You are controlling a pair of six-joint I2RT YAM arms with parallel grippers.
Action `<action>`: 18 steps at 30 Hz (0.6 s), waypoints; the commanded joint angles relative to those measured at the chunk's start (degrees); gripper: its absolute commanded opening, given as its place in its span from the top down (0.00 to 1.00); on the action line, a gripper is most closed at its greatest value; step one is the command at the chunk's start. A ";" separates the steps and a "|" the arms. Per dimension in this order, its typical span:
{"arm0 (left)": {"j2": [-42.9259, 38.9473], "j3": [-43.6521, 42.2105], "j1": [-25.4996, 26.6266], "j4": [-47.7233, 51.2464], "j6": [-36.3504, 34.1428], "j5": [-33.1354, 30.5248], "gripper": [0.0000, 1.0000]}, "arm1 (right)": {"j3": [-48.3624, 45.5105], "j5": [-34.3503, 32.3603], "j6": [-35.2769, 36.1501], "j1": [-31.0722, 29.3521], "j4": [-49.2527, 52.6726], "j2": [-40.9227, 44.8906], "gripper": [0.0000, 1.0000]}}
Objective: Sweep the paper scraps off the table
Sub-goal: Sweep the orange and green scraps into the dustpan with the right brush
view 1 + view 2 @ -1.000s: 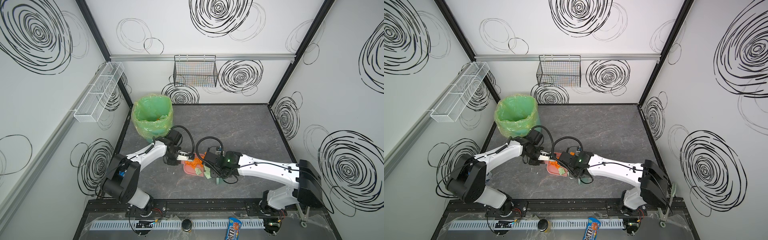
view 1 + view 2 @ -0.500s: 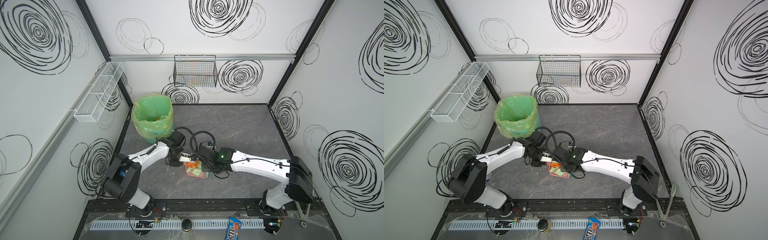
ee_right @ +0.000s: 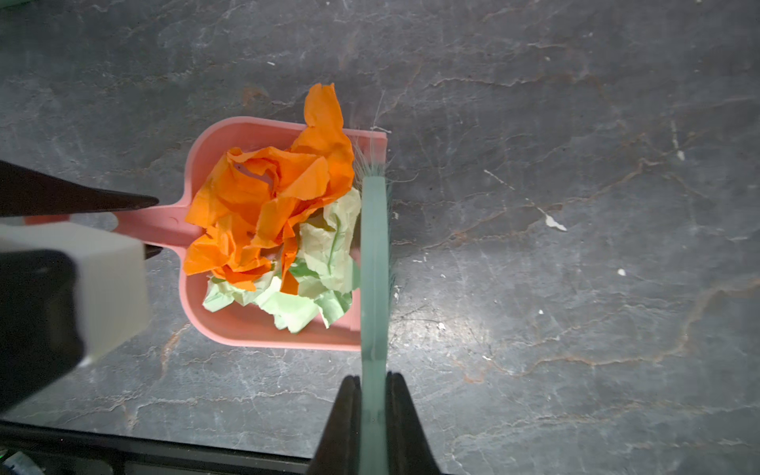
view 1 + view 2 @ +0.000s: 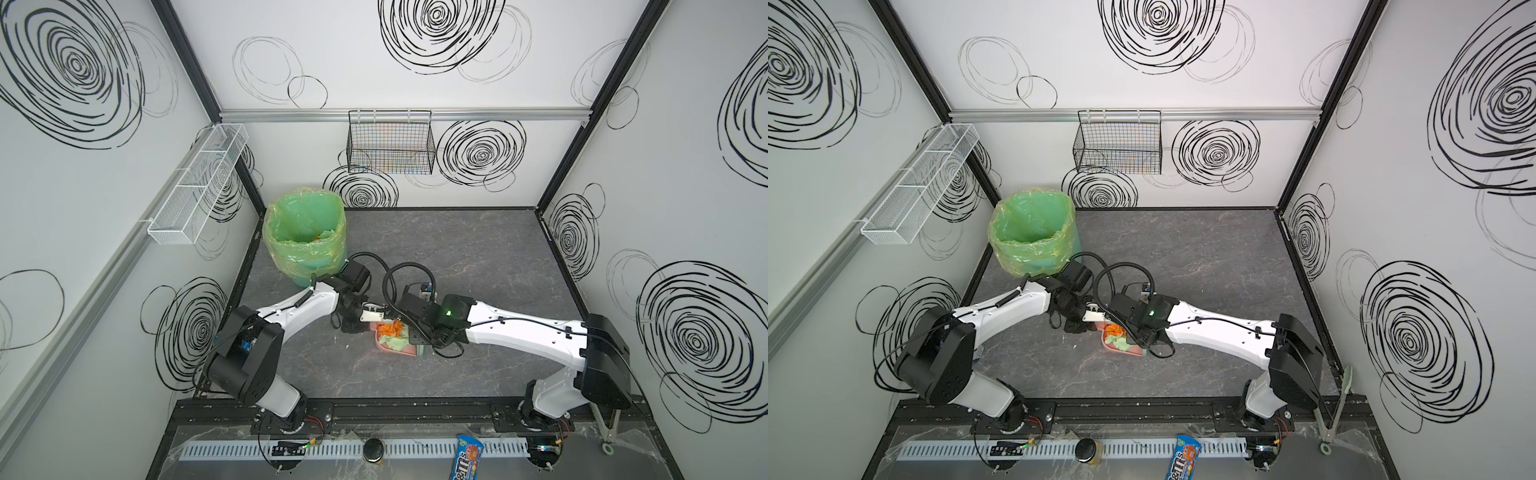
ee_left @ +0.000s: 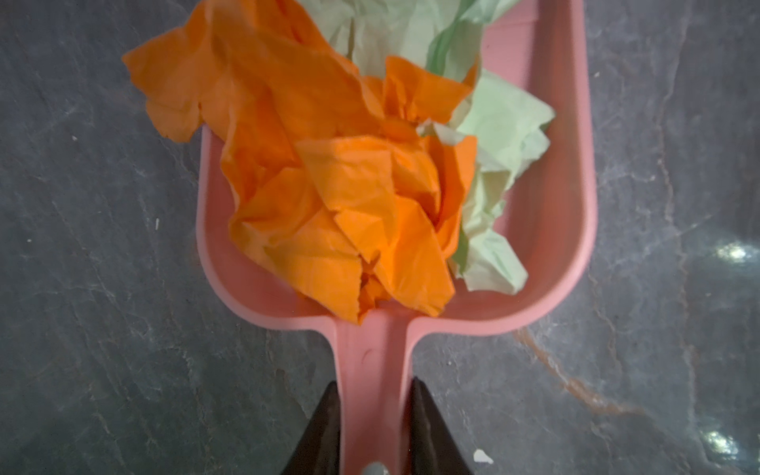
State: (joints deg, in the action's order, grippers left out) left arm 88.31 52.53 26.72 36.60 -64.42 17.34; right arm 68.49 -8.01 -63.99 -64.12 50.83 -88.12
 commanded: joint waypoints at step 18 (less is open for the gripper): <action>-1.68 3.49 -3.60 -1.41 3.51 9.95 1.00 | -1.70 -5.69 -4.29 0.52 17.01 5.41 1.00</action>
State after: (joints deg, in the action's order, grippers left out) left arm 88.44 54.13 24.05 35.00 -61.47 24.08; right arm 67.55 -11.62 -66.70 -64.03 62.26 -84.88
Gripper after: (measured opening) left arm 0.268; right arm 0.103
